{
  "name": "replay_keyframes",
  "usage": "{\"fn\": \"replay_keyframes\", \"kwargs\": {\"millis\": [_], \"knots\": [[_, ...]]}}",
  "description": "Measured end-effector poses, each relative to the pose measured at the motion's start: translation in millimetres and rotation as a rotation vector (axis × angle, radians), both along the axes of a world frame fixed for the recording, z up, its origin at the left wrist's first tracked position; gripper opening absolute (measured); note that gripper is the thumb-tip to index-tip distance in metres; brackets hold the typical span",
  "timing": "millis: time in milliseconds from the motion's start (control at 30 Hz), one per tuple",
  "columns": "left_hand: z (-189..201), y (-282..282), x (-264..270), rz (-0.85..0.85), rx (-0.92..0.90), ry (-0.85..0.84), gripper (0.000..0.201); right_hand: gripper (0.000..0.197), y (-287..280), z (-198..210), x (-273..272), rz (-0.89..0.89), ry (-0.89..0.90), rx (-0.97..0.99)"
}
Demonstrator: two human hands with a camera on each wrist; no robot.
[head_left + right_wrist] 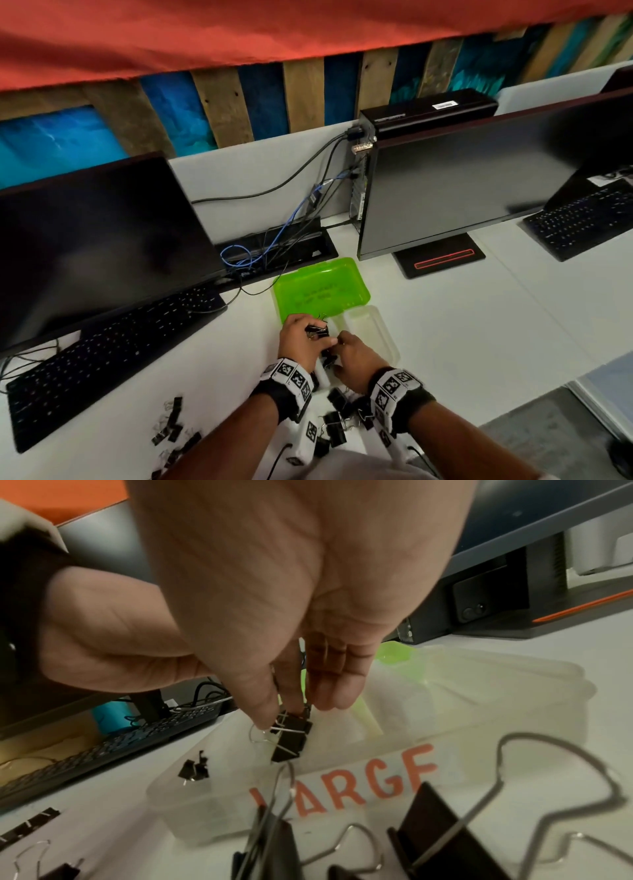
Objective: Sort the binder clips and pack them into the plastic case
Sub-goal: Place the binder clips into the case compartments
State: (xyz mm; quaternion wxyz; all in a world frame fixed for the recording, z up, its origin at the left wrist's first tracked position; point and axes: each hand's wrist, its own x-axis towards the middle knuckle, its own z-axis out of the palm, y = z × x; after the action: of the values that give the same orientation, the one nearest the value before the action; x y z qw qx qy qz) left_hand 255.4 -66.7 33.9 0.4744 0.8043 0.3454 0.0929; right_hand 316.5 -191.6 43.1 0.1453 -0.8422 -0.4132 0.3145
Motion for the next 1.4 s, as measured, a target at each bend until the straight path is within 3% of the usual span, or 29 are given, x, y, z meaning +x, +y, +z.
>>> {"fn": "replay_keyframes", "kwargs": {"millis": [233,500,767,1000,1133,1267,1400], "knots": [[-3,-2,3,-0.006,0.031,0.038,0.026,0.051,3,-8,-1,-0.096,0.075,0.013],[-1,-5,1,-0.047,0.051,0.055,0.026,0.041,1,-13,9,-0.166,-0.170,0.078],[1,-10,-1,-0.215,0.121,0.101,0.029,0.042,12,-4,-6,-0.027,-0.245,-0.086],[-2,-2,-5,-0.313,0.313,0.165,0.042,0.042,18,-6,-10,-0.089,-0.238,-0.157],[-9,1,-11,-0.381,0.276,0.202,0.056,0.049,21,-7,-15,-0.118,-0.220,-0.167],[-16,5,-14,-0.361,0.239,0.226,0.058,0.059,26,-3,-12,-0.110,-0.174,-0.129],[-15,10,-12,-0.353,0.241,0.225,0.051,0.051,28,5,-6,-0.106,-0.123,-0.103]]}}
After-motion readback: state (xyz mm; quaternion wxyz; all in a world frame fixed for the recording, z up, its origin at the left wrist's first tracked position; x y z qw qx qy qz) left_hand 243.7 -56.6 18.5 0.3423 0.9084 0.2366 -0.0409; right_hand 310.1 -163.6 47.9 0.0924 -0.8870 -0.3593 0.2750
